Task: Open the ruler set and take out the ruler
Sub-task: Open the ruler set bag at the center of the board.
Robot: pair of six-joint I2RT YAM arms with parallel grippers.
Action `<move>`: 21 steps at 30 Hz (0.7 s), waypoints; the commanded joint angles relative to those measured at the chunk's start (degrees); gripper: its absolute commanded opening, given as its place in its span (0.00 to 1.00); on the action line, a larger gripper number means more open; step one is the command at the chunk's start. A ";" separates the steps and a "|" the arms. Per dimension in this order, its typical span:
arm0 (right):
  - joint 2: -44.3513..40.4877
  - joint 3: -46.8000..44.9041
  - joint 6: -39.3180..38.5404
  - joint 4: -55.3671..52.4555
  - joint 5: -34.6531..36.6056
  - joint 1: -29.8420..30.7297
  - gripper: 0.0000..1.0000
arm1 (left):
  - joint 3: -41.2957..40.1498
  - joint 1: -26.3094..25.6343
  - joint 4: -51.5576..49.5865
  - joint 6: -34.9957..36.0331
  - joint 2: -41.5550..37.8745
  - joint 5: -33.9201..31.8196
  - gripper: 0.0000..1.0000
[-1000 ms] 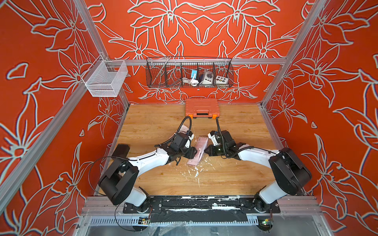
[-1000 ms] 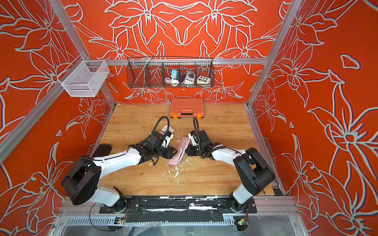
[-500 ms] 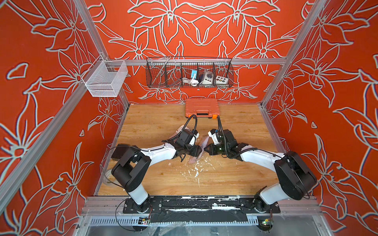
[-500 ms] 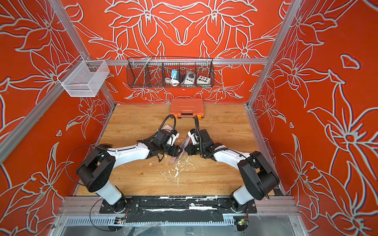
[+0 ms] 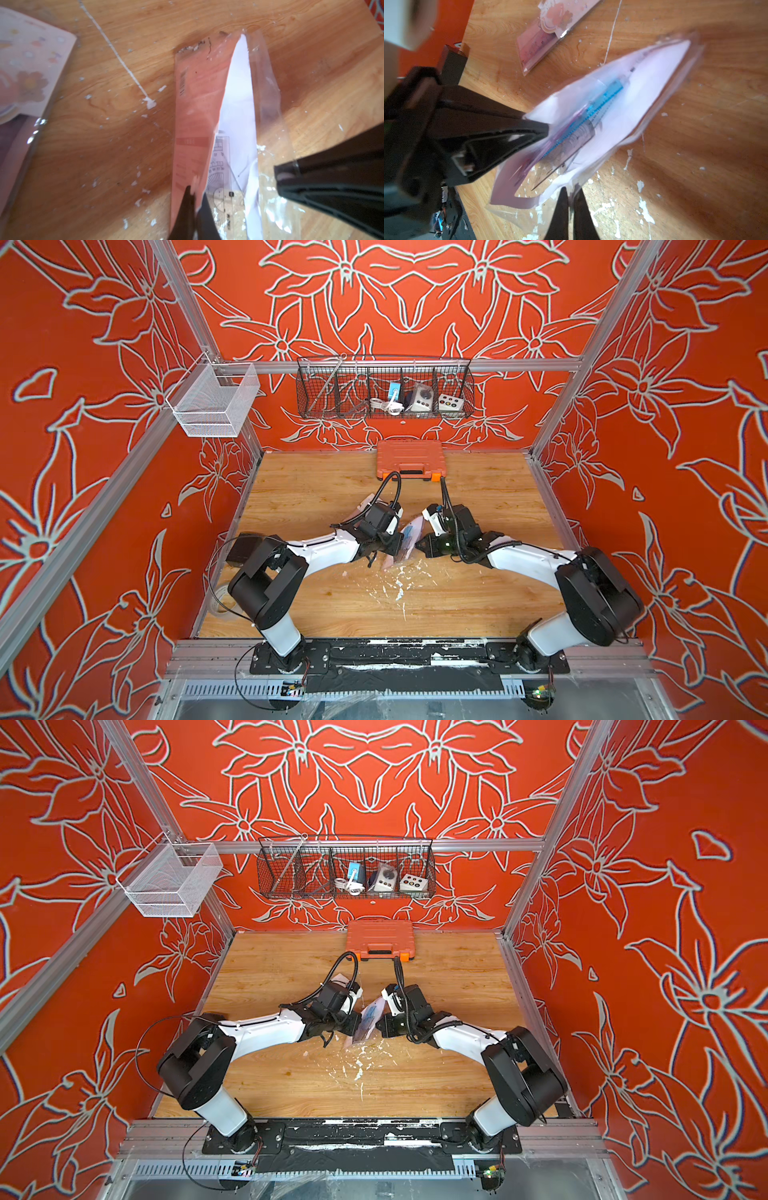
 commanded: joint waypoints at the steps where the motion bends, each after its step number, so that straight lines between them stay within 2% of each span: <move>1: 2.89 0.48 0.31 -0.83 2.06 0.49 0.00 | -1.69 -0.41 -0.73 -0.56 -3.95 -3.21 0.00; 7: 5.00 1.76 1.50 -0.98 4.18 0.87 0.00 | -5.30 -1.10 3.71 -1.82 -4.13 -1.12 0.00; 11: 3.37 2.05 1.26 -2.87 5.50 0.91 0.00 | -6.13 -2.24 5.17 -3.46 -2.43 -0.58 0.00; 15: -1.79 2.19 0.11 -7.07 8.46 0.89 0.17 | -5.69 -3.06 6.10 -4.54 -0.40 -0.18 0.00; 19: -7.53 2.35 -0.08 -11.03 12.72 0.65 0.28 | -5.54 -3.28 7.47 -5.43 0.83 0.36 0.00; 21: -9.50 2.19 0.21 -10.82 12.43 0.59 0.35 | -5.34 -3.37 7.66 -5.46 1.27 0.44 0.00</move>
